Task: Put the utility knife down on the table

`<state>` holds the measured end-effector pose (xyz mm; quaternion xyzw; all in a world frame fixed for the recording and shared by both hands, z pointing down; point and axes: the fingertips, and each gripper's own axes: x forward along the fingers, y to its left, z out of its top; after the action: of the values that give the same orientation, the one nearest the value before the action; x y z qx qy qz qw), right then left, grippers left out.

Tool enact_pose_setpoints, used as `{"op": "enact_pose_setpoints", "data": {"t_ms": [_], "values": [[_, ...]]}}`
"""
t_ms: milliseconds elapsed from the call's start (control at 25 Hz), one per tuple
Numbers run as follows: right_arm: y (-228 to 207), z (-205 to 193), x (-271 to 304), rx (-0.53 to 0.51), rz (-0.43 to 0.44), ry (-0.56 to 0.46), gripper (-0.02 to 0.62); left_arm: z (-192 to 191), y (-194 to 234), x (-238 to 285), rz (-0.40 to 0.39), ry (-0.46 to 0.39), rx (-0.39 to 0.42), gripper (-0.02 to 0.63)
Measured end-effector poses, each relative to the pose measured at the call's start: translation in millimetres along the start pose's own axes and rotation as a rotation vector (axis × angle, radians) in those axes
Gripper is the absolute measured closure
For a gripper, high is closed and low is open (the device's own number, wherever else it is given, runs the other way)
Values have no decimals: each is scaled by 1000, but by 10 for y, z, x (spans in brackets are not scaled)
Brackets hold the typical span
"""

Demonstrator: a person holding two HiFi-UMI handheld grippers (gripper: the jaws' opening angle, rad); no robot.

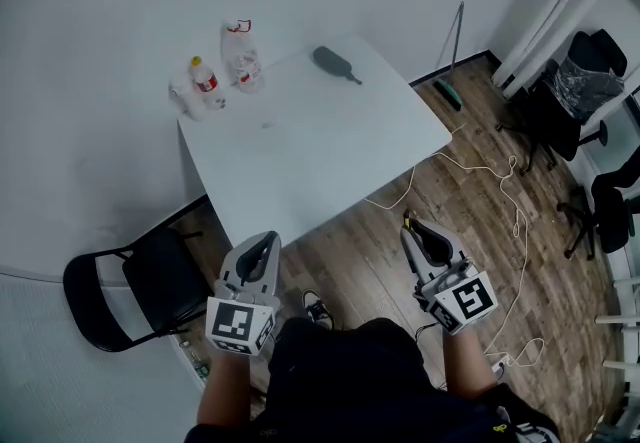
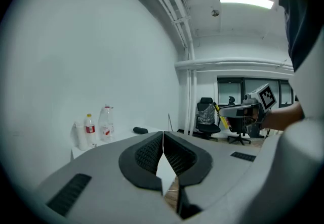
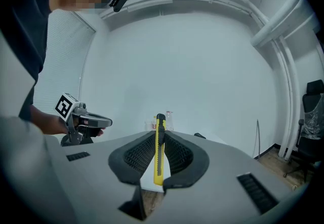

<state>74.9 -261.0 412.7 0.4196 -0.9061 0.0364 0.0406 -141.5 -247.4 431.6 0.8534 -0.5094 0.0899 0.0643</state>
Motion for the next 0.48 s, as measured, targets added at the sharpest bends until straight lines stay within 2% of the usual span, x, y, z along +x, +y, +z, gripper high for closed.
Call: {"op": "enact_pose_setpoints", "data": {"t_ms": [160, 480], "values": [[117, 48, 448, -8, 32, 16, 532, 11, 447, 20, 29, -4, -10, 583], [214, 41, 1226, -12, 141, 53, 532, -128, 878, 39, 98, 4, -77, 583]]}}
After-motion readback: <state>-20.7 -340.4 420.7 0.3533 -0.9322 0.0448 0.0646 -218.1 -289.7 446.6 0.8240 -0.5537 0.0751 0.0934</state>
